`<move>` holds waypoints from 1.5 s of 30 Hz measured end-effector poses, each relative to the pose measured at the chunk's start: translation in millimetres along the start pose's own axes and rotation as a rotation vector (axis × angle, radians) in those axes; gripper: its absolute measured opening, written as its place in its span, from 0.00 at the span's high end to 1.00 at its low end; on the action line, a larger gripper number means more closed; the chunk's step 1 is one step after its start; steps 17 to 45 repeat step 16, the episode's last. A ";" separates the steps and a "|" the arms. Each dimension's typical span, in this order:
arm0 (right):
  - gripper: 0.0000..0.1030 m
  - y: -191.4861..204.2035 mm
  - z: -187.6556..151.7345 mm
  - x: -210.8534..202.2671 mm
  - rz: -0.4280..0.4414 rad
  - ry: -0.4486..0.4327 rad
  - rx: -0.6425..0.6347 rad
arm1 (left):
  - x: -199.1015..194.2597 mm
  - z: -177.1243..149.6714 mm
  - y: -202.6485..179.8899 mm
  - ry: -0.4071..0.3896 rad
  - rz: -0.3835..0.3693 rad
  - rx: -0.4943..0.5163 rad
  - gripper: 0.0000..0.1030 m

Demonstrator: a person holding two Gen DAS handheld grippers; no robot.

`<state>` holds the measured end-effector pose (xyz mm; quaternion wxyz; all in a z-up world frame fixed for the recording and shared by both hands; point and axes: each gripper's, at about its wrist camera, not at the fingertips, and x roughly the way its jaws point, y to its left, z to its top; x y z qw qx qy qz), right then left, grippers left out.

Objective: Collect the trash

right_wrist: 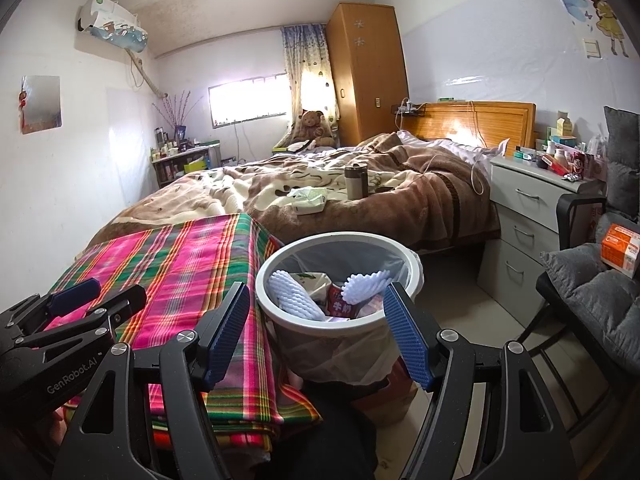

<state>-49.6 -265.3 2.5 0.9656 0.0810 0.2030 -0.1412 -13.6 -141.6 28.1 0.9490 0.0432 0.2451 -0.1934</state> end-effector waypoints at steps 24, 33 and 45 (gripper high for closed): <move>0.31 2.4 -2.3 0.0 0.001 0.004 -0.001 | 2.6 -2.4 3.4 0.005 0.001 -0.004 0.39; 0.31 2.4 -2.3 0.0 0.001 0.004 -0.001 | 2.6 -2.4 3.4 0.005 0.001 -0.004 0.39; 0.31 2.4 -2.3 0.0 0.001 0.004 -0.001 | 2.6 -2.4 3.4 0.005 0.001 -0.004 0.39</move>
